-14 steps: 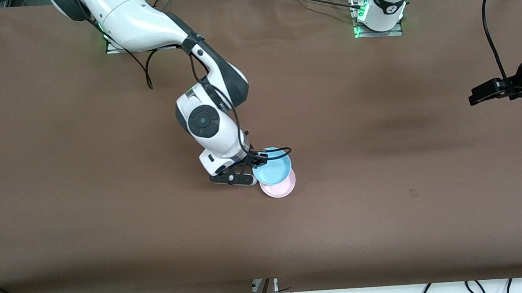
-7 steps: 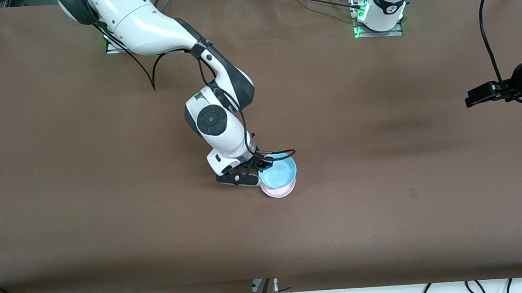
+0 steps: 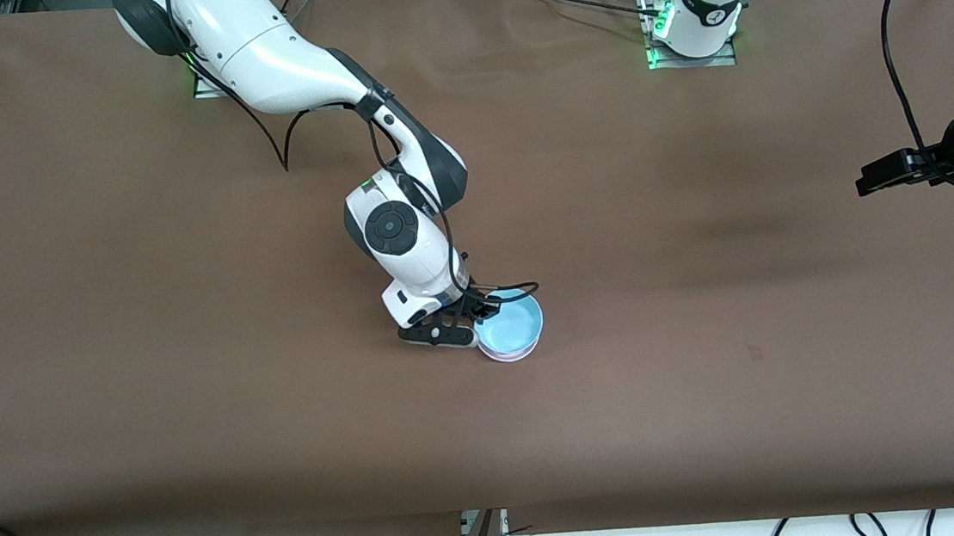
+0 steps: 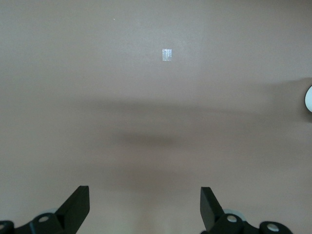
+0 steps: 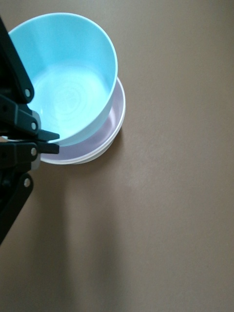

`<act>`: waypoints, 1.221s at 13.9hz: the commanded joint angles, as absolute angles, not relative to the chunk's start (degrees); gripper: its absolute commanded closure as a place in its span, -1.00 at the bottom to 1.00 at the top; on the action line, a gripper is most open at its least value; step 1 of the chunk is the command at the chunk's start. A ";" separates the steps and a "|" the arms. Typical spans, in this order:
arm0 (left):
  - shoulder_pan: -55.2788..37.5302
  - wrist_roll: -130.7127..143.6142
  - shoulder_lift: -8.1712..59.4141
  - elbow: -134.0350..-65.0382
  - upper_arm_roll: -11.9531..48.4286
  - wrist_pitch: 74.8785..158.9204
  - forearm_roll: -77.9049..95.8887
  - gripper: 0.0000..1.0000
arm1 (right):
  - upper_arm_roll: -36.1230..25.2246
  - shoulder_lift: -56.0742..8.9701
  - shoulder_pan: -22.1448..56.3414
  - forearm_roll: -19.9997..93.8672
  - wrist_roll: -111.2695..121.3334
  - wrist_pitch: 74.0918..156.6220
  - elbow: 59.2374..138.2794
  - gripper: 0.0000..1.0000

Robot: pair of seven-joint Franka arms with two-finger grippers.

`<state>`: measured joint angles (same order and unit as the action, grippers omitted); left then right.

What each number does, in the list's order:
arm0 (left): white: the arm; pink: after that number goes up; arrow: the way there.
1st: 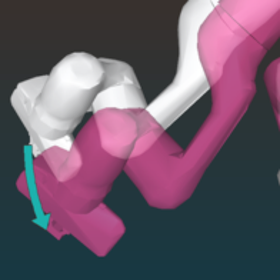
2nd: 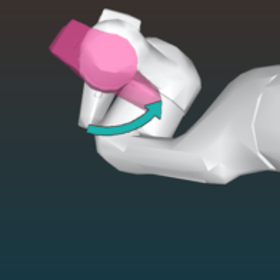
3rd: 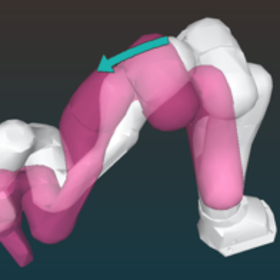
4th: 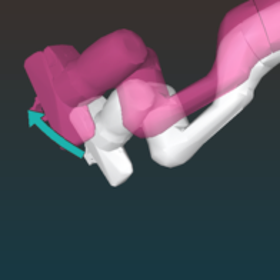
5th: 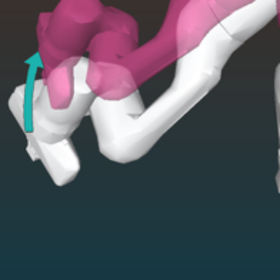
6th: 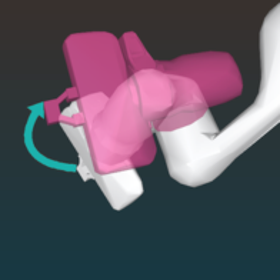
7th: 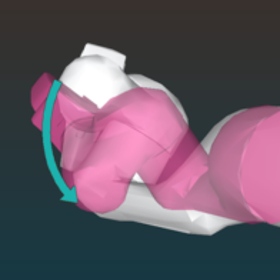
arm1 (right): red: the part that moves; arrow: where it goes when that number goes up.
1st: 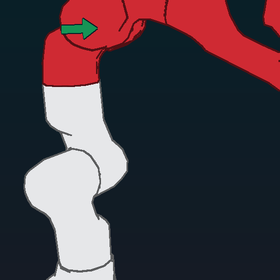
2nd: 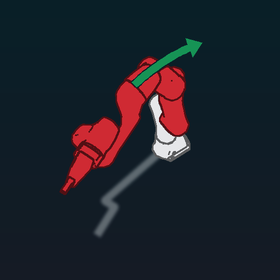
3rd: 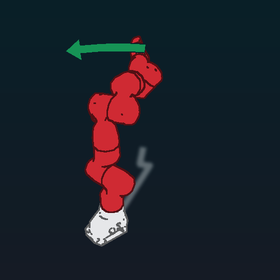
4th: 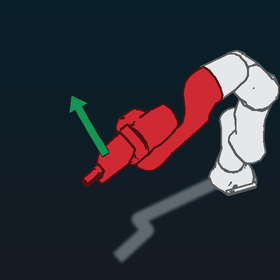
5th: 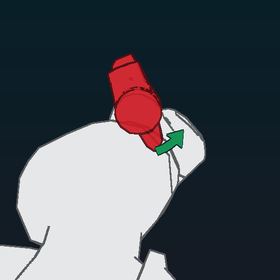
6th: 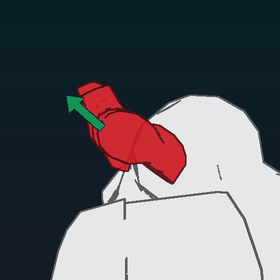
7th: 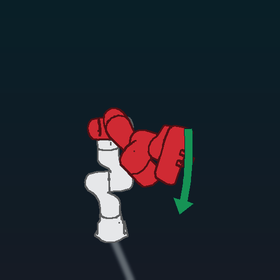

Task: Stack pink and blue bowls on white bowl
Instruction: 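Lower the blue bowl into the stack and open the right gripper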

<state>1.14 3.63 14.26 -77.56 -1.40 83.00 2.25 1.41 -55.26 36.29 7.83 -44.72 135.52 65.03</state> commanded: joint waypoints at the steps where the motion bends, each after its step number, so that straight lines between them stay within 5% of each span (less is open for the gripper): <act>1: 1.32 3.08 14.24 -77.17 -1.14 82.62 1.32 -1.00 | 1.32 -57.92 36.56 7.03 -45.62 135.44 60.91 1.00; 13: 1.23 2.99 14.24 -77.17 -1.14 82.62 1.49 -1.00 | 1.41 -57.74 36.12 7.12 -45.44 132.19 60.91 0.96; 14: 1.23 3.08 14.24 -77.17 -1.14 82.62 1.49 -1.00 | 1.32 -57.74 36.12 7.12 -45.44 132.10 60.91 0.67; 15: 1.23 3.08 14.24 -77.17 -1.14 82.62 1.49 -1.00 | 1.32 -57.66 36.21 7.21 -45.61 132.10 60.91 0.06; 16: 1.23 3.08 14.24 -77.17 -1.14 82.62 1.49 -1.00 | 1.14 -57.57 36.38 7.12 -45.88 132.01 60.91 -0.97; 17: 1.23 3.08 14.24 -77.17 -1.14 82.62 1.49 -1.00 | 1.14 -57.48 36.30 7.21 -45.88 131.84 60.91 -1.00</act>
